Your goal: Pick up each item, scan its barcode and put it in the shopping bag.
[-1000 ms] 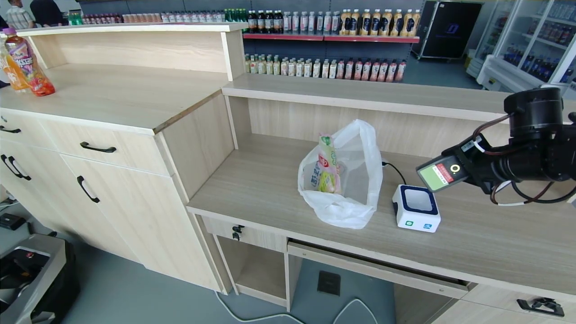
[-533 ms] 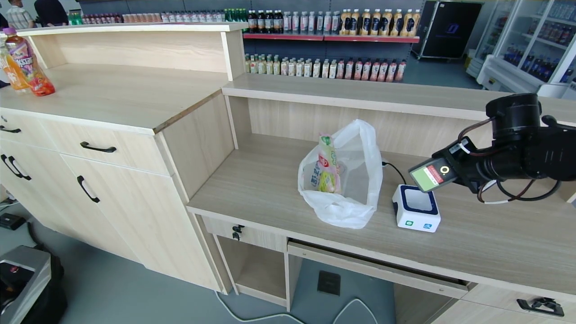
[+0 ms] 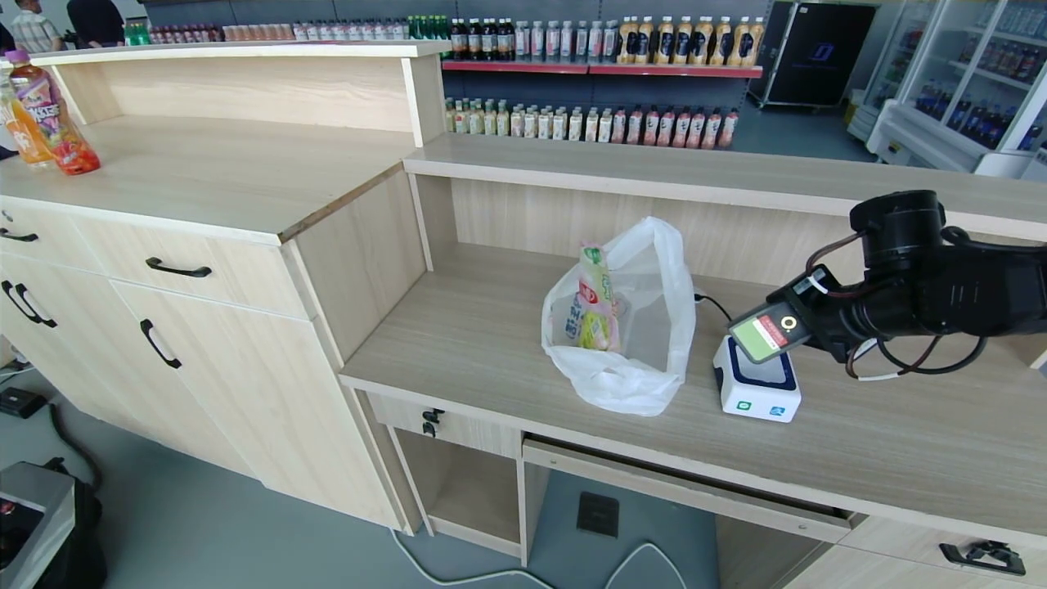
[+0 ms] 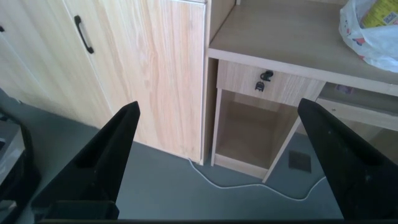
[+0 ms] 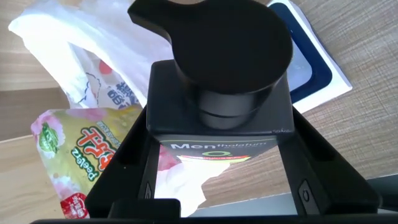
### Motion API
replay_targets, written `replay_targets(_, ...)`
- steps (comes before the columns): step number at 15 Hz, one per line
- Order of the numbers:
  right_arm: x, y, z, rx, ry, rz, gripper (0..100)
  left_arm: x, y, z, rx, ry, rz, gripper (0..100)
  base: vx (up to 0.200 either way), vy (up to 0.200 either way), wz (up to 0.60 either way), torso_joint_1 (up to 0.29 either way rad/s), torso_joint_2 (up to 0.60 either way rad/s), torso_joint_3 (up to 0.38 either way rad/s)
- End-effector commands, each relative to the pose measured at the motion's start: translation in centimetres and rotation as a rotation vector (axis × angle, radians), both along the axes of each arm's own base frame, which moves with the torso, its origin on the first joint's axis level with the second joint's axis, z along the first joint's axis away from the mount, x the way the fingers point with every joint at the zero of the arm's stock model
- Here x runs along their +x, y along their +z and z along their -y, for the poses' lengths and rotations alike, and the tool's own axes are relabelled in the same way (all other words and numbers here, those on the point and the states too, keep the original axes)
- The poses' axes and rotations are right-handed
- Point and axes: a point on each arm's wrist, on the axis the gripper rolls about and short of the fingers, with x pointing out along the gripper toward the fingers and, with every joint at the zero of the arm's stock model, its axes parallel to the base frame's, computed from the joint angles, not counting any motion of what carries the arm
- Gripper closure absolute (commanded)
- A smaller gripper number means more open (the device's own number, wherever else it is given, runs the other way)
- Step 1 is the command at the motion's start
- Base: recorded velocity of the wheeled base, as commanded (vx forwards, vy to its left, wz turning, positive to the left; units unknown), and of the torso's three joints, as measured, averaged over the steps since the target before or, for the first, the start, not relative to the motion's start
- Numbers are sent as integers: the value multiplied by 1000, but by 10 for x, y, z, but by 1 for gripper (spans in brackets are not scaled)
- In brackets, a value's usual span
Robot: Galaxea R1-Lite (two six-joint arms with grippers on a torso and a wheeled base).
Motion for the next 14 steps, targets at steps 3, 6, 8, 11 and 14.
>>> replay_targets(3,9,-10,-2,-1,3,-21,100,0,0,0,0,2,0,0,0,0,0,0,0,0)
replay_targets(6,10,-15,-4,-1,8,-36,100,0,0,0,0,2,0,0,0,0,0,0,0,0)
replay_targets(8,13,-14,-6,-1,14,-15,100,0,0,0,0,2,0,0,0,0,0,0,0,0)
replay_targets(11,16,-19,-9,0,28,-18,100,0,0,0,0,2,0,0,0,0,0,0,0,0)
replay_targets(14,22,-22,-11,-1,34,-9,100,0,0,0,0,2,0,0,0,0,0,0,0,0)
